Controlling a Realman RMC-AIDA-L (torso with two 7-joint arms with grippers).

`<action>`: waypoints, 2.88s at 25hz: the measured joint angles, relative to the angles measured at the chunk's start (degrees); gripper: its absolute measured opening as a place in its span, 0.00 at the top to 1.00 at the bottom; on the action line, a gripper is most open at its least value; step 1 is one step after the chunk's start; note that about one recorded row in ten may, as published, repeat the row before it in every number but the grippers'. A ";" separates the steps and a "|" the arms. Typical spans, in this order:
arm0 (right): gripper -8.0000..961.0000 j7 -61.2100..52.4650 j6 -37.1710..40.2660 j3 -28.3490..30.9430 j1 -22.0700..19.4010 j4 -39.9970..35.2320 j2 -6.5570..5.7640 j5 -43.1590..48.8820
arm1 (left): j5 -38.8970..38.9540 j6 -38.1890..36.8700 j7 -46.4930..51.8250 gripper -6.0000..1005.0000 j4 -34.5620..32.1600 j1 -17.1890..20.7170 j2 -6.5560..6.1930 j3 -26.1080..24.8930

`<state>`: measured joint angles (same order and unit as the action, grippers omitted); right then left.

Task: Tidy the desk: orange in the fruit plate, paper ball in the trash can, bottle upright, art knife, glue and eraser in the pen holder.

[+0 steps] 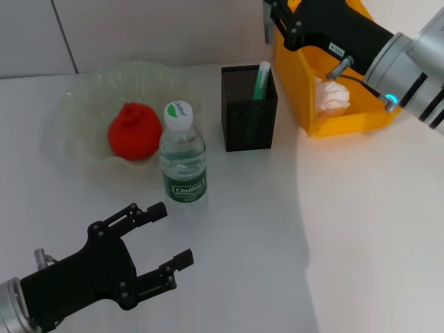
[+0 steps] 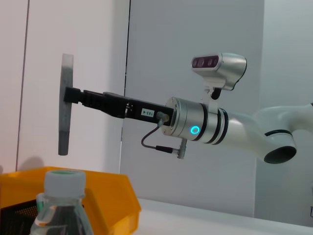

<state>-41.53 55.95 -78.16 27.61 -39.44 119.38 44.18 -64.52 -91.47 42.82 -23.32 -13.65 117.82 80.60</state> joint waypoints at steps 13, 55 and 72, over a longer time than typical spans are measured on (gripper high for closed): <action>0.85 -1.97 0.46 0.02 3.81 7.84 -0.02 -0.20 | 0.01 0.40 0.25 0.22 0.03 0.38 0.05 0.00; 0.83 -2.05 3.51 0.82 4.03 8.24 -0.15 0.17 | 0.01 0.38 -0.02 0.22 0.12 1.08 -0.14 0.00; 0.81 -0.13 0.55 0.24 6.37 12.48 0.10 -0.05 | 0.01 0.77 0.64 0.22 0.21 0.73 -0.34 -0.03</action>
<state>-41.65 56.49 -77.92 33.98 -26.96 119.47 44.13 -64.51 -90.69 43.46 -23.11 -12.93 117.48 80.57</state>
